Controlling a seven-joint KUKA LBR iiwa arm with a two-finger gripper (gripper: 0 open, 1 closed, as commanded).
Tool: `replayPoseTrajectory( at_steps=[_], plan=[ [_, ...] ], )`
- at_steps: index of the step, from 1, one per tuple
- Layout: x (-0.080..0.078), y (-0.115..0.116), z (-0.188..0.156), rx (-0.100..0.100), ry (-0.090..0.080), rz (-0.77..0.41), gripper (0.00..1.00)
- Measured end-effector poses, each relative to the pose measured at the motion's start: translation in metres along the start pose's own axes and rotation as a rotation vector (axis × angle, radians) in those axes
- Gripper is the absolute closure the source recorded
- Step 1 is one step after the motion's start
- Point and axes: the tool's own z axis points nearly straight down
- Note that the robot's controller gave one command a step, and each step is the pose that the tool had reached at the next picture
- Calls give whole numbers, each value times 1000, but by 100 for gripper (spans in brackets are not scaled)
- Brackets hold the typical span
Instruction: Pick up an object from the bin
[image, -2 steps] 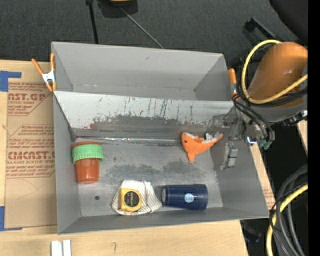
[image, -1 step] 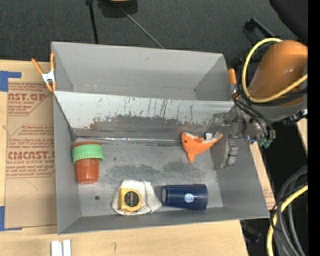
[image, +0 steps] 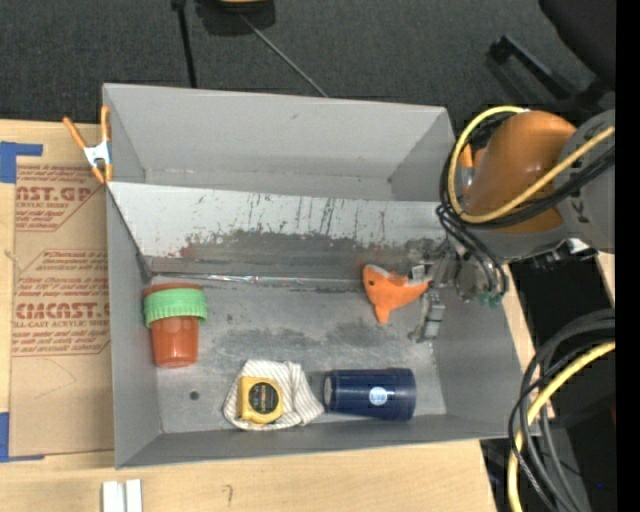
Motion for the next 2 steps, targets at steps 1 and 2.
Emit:
replayPoseTrajectory(
  at_steps=[1,2],
  plan=[
    [-17,-3,11,1,7,-81,0],
    [-21,7,36,0,4,-10,0]
  ],
)
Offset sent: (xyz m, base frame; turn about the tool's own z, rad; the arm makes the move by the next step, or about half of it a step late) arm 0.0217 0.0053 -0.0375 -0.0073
